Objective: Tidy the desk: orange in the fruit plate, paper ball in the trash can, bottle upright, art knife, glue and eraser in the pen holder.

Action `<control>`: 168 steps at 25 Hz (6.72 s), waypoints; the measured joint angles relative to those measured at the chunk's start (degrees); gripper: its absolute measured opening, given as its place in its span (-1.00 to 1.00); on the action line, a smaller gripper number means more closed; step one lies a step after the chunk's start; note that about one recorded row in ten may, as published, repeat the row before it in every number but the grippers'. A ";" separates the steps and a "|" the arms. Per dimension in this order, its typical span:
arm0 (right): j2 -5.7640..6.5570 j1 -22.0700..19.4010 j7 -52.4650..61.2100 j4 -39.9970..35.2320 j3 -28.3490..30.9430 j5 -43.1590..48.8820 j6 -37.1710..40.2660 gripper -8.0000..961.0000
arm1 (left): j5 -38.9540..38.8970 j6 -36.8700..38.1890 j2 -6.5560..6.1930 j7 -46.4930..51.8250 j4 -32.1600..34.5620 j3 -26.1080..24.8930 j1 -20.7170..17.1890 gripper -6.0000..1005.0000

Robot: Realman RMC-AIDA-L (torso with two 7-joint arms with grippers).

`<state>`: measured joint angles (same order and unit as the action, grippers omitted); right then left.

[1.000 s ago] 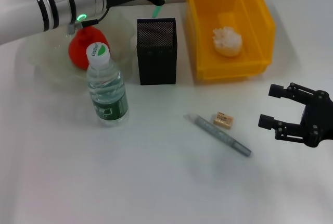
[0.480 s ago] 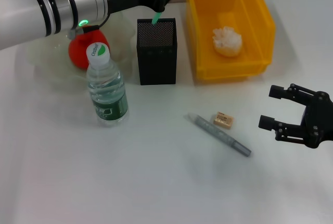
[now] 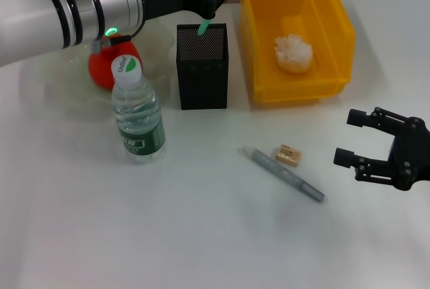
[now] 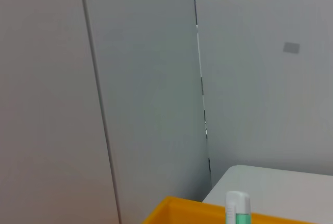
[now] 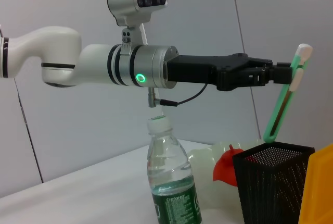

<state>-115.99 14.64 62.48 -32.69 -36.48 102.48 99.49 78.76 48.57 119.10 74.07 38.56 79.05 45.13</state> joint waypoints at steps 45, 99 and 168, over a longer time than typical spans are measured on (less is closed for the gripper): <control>0.14 -0.27 23.66 -22.69 1.90 0.60 3.44 0.76 | -0.70 43.14 -0.68 -15.73 2.49 -10.32 -22.68 0.70; -3.02 28.56 73.82 -46.24 -27.01 51.96 6.64 0.76 | -0.01 42.27 -1.00 -28.03 -18.05 -12.81 -26.80 0.69; -3.47 31.40 85.20 -30.52 -53.40 52.83 -15.37 0.69 | -0.01 42.27 -1.20 -27.70 -18.10 -9.55 -26.30 0.69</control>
<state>-119.46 46.04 147.69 -63.21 -89.87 155.31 84.12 78.74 90.85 117.90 46.37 20.46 69.50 18.83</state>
